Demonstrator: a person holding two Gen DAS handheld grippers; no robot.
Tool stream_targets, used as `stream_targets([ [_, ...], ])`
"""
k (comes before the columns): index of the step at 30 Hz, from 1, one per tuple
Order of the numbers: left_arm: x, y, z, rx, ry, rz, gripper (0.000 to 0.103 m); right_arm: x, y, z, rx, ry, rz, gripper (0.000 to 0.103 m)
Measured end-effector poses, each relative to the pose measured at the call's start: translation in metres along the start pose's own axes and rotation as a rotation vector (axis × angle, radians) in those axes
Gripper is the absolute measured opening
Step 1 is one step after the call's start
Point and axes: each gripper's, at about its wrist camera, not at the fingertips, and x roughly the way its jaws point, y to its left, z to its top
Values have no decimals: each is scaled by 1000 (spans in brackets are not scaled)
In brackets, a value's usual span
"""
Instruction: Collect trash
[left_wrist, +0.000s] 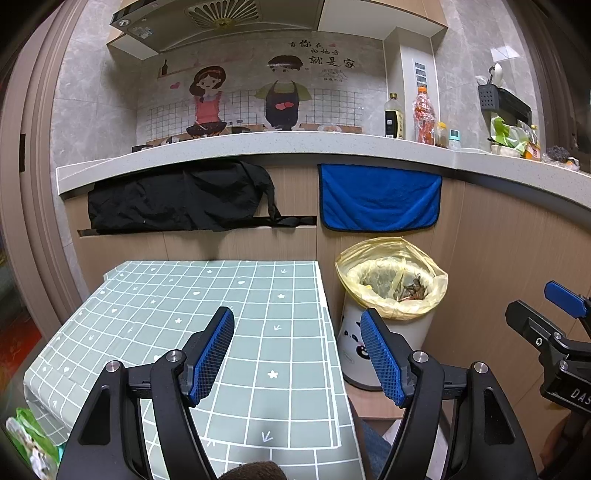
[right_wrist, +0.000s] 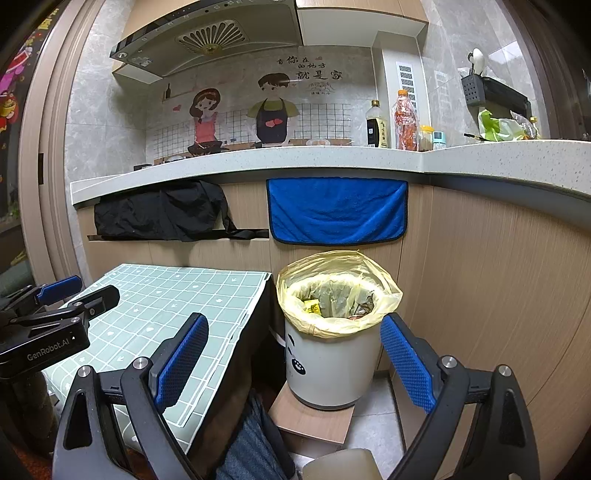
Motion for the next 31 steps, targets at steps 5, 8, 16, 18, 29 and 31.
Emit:
stream_targets([
  [5,0,0,-1,0,1,-2,71,-1,0,-2,-5,2,-4,93],
  [8,0,1,-2,1,4,-1,71,0,0,-2,-2,1,-4,93],
  [16,1,2,-2,0,7,-3,71,-1,3,-2,-4,5,-7,93],
  [18,2,5,-2,1,8,-5,71,0,2,-2,-3,9,-5,93],
  [29,3,7,-2,6,4,-4,71,5,1,-3,-1,17,-5,93],
  [31,5,11,-2,5,6,-6,71,8,1,-5,0,27,-4,93],
])
